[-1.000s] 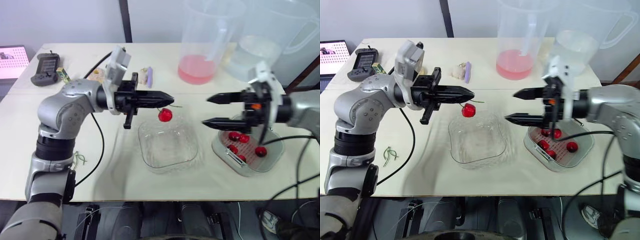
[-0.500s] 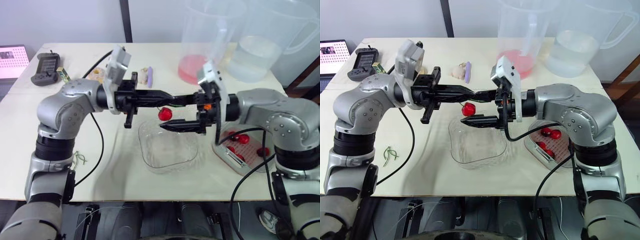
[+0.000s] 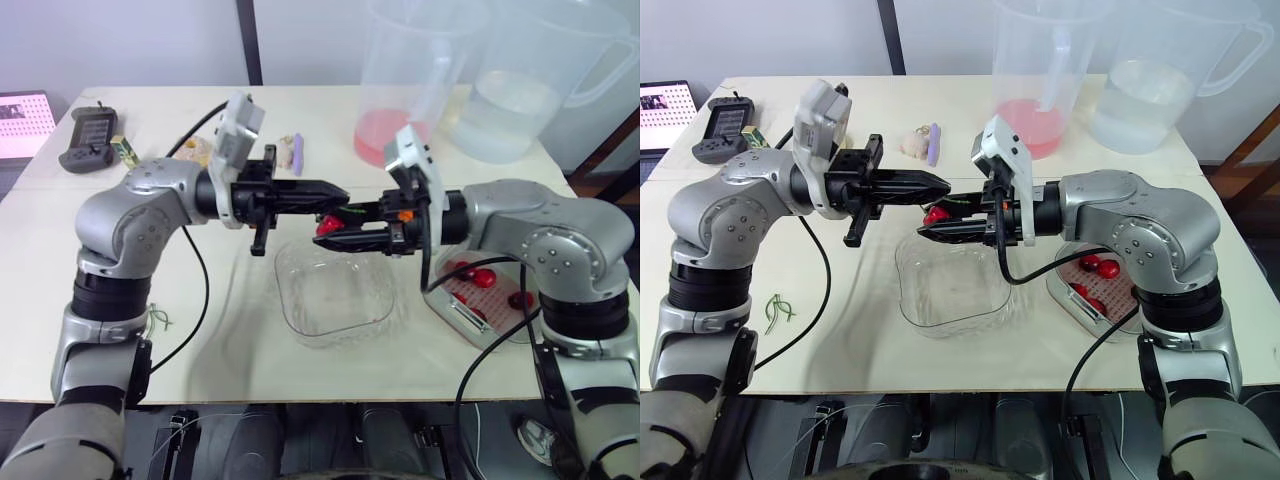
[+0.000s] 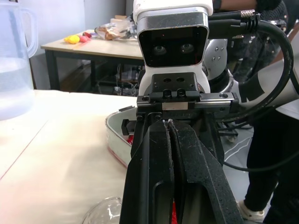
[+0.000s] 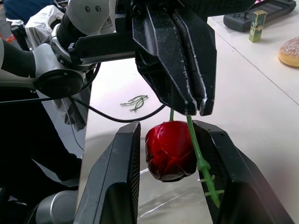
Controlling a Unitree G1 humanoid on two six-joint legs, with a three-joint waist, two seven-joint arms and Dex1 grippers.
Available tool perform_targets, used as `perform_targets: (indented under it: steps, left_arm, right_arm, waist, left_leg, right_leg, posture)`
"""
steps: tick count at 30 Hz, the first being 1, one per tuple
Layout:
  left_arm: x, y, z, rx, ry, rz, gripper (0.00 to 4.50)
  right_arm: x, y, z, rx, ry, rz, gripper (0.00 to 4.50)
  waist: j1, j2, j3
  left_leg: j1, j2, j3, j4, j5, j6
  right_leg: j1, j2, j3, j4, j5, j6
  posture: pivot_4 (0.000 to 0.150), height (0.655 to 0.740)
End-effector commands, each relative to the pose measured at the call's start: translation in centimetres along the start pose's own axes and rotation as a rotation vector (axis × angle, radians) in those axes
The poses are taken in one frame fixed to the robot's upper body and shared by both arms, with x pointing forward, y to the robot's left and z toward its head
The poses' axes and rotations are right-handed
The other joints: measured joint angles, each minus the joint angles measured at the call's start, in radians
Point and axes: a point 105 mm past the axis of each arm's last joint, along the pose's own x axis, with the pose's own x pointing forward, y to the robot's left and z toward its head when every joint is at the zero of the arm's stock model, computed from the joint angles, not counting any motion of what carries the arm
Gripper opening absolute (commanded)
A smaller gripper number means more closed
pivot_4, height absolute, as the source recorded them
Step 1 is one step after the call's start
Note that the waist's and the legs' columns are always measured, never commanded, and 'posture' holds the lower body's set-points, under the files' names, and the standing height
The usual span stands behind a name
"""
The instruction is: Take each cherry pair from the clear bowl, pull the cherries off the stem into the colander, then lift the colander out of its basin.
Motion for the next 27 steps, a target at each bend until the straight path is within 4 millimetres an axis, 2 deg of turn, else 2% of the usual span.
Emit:
perform_targets:
  steps: [1,3,5,12,17,27]
  left_arm:
    - [0.3,-0.6,1.2,0.055,-0.015,-0.027,0.0]
    - [0.3,-0.6,1.2,0.055,-0.015,-0.027,0.0]
    - [0.3,-0.6,1.2,0.055,-0.016,-0.026,0.0]
    - [0.3,-0.5,1.2,0.059,-0.02,-0.025,0.0]
    - [0.3,-0.5,1.2,0.061,-0.02,-0.027,0.0]
    - [0.4,-0.5,1.2,0.06,-0.024,-0.026,0.0]
  right_arm:
    - [-0.2,0.3,0.7,-0.036,-0.014,-0.002,1.24]
    - [-0.3,0.3,0.8,-0.034,-0.017,-0.001,0.55]
    - [-0.3,0.2,0.7,-0.037,-0.016,-0.004,0.24]
    - [-1.2,0.1,-1.1,-0.021,0.064,-0.022,0.24]
    - [-2.7,-0.8,-3.1,0.01,0.128,-0.082,0.24]
    - [-6.3,-0.9,-3.4,0.046,0.128,-0.166,0.24]
  waist:
    - [0.0,0.0,0.0]
    - [0.0,0.0,0.0]
    - [0.0,0.0,0.0]
    - [0.001,0.0,0.0]
    - [0.001,0.0,0.0]
    - [0.001,0.0,0.0]
  left_leg:
    - [0.0,0.0,0.0,0.0,0.0,0.0]
    - [0.0,0.0,0.0,0.0,0.0,0.0]
    - [0.0,0.0,0.0,0.0,0.0,0.0]
    - [0.0,0.0,0.0,0.0,0.0,0.0]
    - [0.0,0.0,0.0,0.0,0.0,0.0]
    - [0.0,0.0,0.0,0.0,0.0,0.0]
  right_leg:
    - [0.0,0.0,0.0,0.0,0.0,0.0]
    - [0.0,0.0,0.0,0.0,0.0,0.0]
    - [0.0,0.0,0.0,0.0,0.0,0.0]
    - [0.0,0.0,0.0,0.0,0.0,0.0]
    - [0.0,0.0,0.0,0.0,0.0,0.0]
    - [0.0,0.0,0.0,0.0,0.0,0.0]
  posture:
    - [0.15,0.74]
    - [0.15,0.74]
    - [0.15,0.74]
    - [0.15,0.74]
    - [0.15,0.74]
    - [0.15,0.74]
